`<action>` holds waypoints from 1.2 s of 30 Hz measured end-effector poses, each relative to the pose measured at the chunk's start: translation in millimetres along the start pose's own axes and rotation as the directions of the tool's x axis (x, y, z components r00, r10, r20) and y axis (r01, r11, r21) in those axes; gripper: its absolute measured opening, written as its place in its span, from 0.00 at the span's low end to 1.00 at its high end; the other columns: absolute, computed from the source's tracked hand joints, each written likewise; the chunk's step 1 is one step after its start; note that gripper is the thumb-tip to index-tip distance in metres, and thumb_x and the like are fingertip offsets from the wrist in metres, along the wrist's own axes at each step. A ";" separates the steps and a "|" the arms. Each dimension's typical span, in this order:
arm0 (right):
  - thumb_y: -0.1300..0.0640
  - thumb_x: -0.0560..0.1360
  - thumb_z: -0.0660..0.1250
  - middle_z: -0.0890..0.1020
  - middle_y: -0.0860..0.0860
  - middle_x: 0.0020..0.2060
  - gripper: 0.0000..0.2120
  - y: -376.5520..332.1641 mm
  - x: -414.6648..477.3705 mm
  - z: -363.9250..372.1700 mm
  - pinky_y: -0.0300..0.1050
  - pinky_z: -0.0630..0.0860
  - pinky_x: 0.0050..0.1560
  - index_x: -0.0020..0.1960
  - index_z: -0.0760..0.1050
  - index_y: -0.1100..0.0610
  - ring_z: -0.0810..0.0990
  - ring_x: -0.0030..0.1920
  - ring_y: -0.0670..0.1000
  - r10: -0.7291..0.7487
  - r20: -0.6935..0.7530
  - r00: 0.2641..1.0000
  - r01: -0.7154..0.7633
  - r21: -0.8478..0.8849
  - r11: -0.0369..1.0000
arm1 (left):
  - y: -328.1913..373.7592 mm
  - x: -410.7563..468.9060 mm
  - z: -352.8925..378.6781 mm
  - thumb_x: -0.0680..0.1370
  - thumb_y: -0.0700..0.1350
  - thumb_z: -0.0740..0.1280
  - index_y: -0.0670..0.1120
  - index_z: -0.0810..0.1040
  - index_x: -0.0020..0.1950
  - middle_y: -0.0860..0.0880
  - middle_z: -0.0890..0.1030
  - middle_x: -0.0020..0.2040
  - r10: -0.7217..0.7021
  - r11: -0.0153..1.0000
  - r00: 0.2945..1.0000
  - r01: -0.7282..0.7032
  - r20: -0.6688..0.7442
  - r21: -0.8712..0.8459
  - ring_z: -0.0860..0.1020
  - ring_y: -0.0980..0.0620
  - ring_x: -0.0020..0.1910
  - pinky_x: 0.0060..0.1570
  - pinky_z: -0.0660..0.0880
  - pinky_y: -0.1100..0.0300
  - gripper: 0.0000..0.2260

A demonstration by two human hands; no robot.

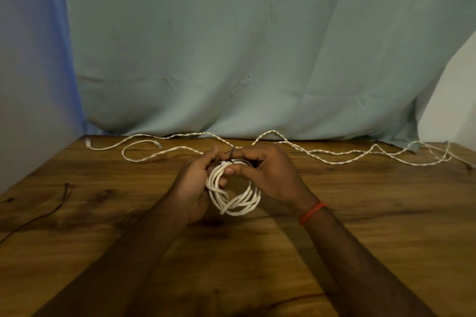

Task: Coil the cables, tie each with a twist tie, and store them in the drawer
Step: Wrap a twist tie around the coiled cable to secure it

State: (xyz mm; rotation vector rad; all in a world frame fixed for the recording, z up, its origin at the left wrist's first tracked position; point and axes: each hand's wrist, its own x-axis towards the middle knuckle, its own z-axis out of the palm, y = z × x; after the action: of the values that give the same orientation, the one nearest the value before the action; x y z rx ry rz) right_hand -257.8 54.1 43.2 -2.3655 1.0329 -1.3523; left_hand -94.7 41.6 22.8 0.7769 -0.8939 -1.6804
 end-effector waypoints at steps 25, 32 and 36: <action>0.58 0.69 0.80 0.86 0.46 0.39 0.10 -75.1 -110.8 -117.2 0.36 0.77 0.40 0.49 0.86 0.57 0.83 0.36 0.39 0.253 -0.405 0.879 -0.311 -0.084 0.947 | -50.9 -77.6 97.6 0.74 0.48 0.68 0.39 0.81 0.54 0.41 0.85 0.47 -0.006 0.925 0.898 -0.163 0.440 0.344 0.84 0.47 0.43 0.38 0.81 0.56 0.15; 0.56 0.66 0.82 0.88 0.48 0.42 0.13 -109.5 -175.6 -192.2 0.43 0.83 0.46 0.49 0.86 0.54 0.86 0.41 0.44 0.361 -0.372 0.855 -0.456 -0.207 0.866 | -90.0 -106.5 168.2 0.79 0.41 0.65 0.37 0.79 0.59 0.40 0.84 0.50 -0.184 0.931 0.820 -0.031 0.541 0.363 0.82 0.50 0.40 0.35 0.78 0.60 0.11; 0.54 0.65 0.83 0.87 0.46 0.41 0.14 -121.6 -209.9 -232.9 0.37 0.81 0.43 0.50 0.86 0.54 0.85 0.41 0.42 0.380 -0.348 0.857 -0.487 -0.305 0.818 | -110.9 -118.2 208.4 0.81 0.35 0.62 0.36 0.77 0.63 0.36 0.83 0.53 -0.235 0.889 0.801 -0.052 0.551 0.455 0.82 0.49 0.41 0.33 0.77 0.61 0.12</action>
State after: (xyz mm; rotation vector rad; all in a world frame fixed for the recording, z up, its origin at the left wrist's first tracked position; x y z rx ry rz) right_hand -461.9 316.5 93.5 -1.9985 1.9481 -1.4088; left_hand -292.4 215.5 43.0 0.5909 -1.7660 -1.8651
